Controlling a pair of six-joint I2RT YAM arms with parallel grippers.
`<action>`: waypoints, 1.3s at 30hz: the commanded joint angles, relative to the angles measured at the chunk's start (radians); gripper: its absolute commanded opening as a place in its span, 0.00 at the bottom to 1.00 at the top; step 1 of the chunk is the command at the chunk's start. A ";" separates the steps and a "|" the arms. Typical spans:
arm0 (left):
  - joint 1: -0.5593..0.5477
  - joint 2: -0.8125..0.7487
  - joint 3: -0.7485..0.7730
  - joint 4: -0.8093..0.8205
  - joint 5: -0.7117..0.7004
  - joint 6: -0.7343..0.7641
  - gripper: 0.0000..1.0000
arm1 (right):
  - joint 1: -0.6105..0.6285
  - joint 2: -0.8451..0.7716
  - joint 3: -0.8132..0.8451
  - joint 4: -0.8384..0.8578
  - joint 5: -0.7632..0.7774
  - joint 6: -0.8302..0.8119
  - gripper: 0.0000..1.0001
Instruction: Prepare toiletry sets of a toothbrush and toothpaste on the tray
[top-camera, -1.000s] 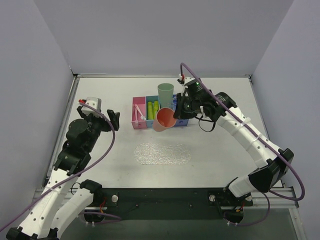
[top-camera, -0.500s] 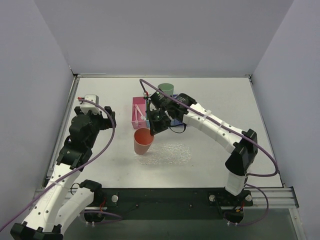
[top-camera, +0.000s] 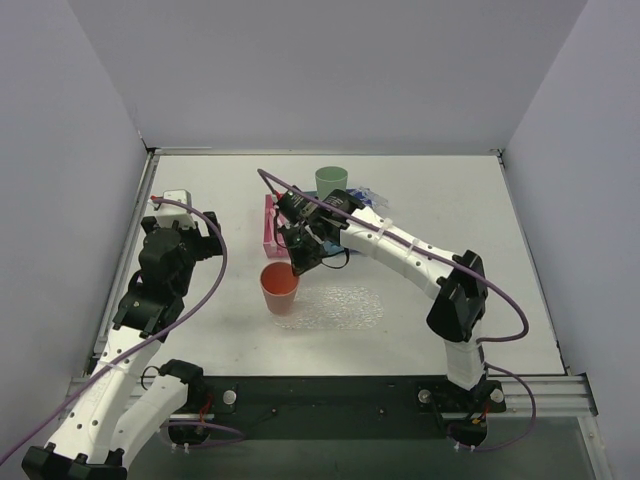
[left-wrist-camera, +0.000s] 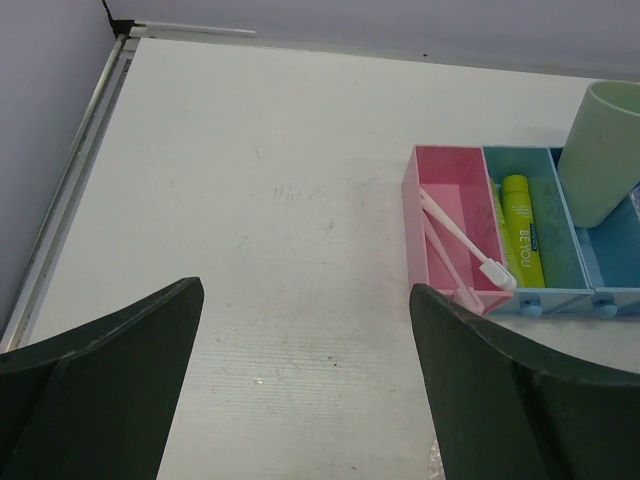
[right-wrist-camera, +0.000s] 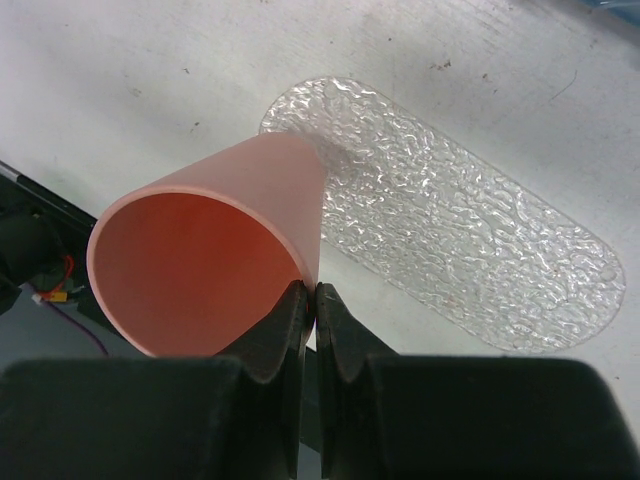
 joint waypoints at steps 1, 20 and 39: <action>0.005 -0.002 0.044 0.012 -0.021 0.009 0.96 | 0.015 0.024 0.049 -0.049 0.073 0.019 0.00; 0.005 0.002 0.044 0.009 -0.022 0.002 0.96 | 0.040 0.063 0.025 -0.013 0.115 0.047 0.00; 0.000 -0.002 0.041 0.010 -0.015 0.001 0.96 | 0.049 0.052 -0.037 0.022 0.155 0.065 0.00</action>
